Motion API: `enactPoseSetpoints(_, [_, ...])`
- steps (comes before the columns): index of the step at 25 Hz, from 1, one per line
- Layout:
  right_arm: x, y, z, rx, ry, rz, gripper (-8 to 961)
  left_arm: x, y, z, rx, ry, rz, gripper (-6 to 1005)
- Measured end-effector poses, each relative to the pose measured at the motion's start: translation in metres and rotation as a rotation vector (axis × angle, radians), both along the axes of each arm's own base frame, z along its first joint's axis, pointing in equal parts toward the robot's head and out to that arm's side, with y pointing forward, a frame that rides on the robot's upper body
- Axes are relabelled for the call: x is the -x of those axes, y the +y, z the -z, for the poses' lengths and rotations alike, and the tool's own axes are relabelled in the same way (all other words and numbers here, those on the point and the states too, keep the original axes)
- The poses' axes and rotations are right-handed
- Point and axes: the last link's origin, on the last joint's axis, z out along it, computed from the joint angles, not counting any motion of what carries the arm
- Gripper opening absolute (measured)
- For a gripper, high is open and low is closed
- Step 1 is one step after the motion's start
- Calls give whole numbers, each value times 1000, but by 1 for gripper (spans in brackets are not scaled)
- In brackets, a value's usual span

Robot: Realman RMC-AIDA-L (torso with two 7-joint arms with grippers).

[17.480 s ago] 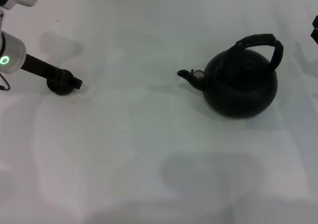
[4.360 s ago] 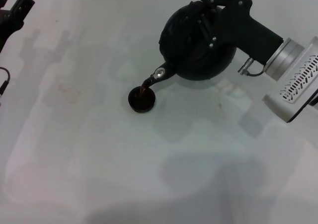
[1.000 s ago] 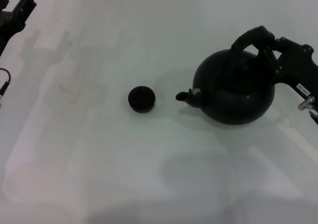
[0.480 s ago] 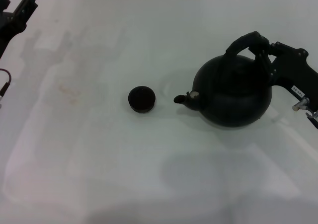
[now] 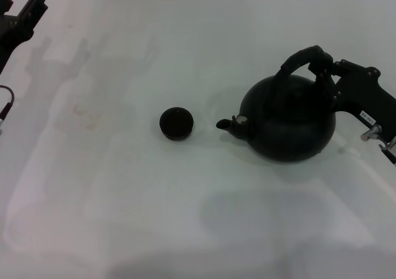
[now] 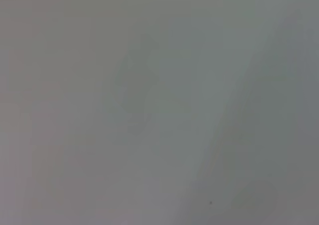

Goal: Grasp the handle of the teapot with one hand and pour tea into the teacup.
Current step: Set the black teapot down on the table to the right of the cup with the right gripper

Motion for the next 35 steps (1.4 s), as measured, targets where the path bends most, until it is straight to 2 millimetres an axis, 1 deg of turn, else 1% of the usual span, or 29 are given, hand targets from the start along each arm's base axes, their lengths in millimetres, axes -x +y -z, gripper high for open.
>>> enactPoseSetpoints(14, [2,1,1,14,33,13,301,2,0,0,0,-1,-12,882])
enactPoseSetpoints(20, [1,0,0,18,44,21,430,2,1,0,-1,-2,-12,881])
enactPoseSetpoints(25, [-2,-2,-1,42,107,64,538,1,1,0,-2,-1,-12,880])
enactPoseSetpoints(31, [-2,-13,-7,26,158,41,773,2,1,-1,-3,1,-12,880])
enactPoseSetpoints(35, [-7,-19,-10,24,159,47,854,2,1,-1,-2,2,-11,881])
